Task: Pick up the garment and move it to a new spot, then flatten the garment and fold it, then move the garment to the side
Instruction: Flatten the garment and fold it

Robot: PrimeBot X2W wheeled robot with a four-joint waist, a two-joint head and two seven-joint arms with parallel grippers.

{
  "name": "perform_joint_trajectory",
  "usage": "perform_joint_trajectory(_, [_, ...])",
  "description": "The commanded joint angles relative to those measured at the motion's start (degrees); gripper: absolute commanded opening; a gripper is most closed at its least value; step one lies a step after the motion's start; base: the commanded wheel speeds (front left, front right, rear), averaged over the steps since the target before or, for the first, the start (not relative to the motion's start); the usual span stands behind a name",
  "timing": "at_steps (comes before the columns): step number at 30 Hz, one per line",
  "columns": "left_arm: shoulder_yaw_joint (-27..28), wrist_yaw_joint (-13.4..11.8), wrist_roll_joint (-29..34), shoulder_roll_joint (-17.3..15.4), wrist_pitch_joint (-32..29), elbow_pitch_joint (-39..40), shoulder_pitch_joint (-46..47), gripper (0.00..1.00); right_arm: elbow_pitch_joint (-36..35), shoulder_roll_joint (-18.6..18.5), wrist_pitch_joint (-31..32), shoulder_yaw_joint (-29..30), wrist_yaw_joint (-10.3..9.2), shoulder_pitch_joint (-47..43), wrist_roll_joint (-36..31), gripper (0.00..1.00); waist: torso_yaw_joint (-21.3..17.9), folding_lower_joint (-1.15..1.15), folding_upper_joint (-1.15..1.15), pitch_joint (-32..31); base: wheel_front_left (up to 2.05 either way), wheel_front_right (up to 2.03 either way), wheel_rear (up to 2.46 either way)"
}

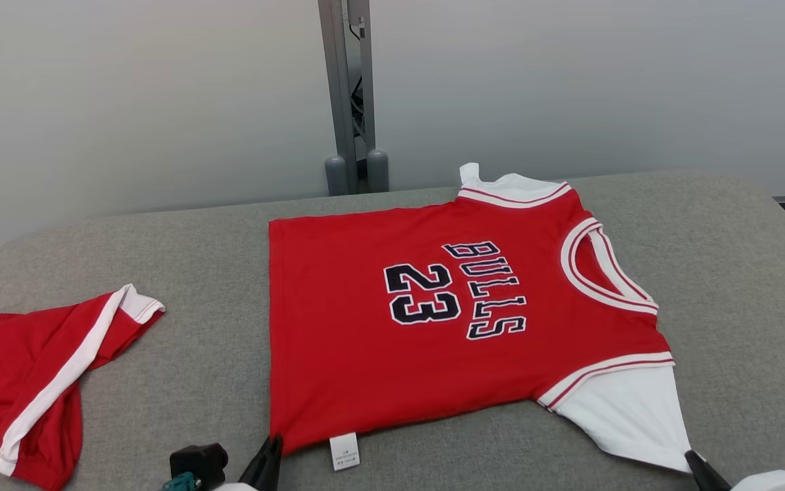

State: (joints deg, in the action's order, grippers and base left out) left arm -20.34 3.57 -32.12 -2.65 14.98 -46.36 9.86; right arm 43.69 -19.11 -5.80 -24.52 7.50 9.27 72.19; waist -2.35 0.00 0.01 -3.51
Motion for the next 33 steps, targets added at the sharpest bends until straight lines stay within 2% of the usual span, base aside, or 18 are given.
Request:
perform_joint_trajectory(1, [0.1, 0.6, 1.0, -0.4, 0.2, -0.8, -0.9, 0.0, -0.5, -0.7, 1.6, -0.2, -0.02, -1.5, 1.1, 0.0, 0.1, 0.0, -0.01, 0.0, 0.0, 0.0, 0.0])
perform_joint_trajectory(5, [0.1, 1.4, 3.1, -1.3, 0.2, -2.2, -2.2, 0.0, -2.5, -1.8, 6.5, -0.3, -0.02, -4.1, 3.8, 0.0, -0.2, 0.0, -0.01, 0.1, 0.0, 0.0, 0.0])
perform_joint_trajectory(11, [1.3, 2.3, 4.1, -1.8, 0.2, -2.5, -4.2, 0.0, -6.3, -3.6, 10.0, -1.0, -0.02, -6.9, 5.1, 0.0, -0.5, 0.0, -0.01, -0.5, 0.0, 0.0, 0.0])
perform_joint_trajectory(33, [6.3, 2.7, 8.0, -1.8, 0.2, 2.9, -10.7, 0.0, -17.4, -7.8, 12.8, 0.5, -0.02, -15.2, 6.9, 0.0, -1.2, 0.0, -0.01, -3.7, 0.0, 0.0, 0.0])
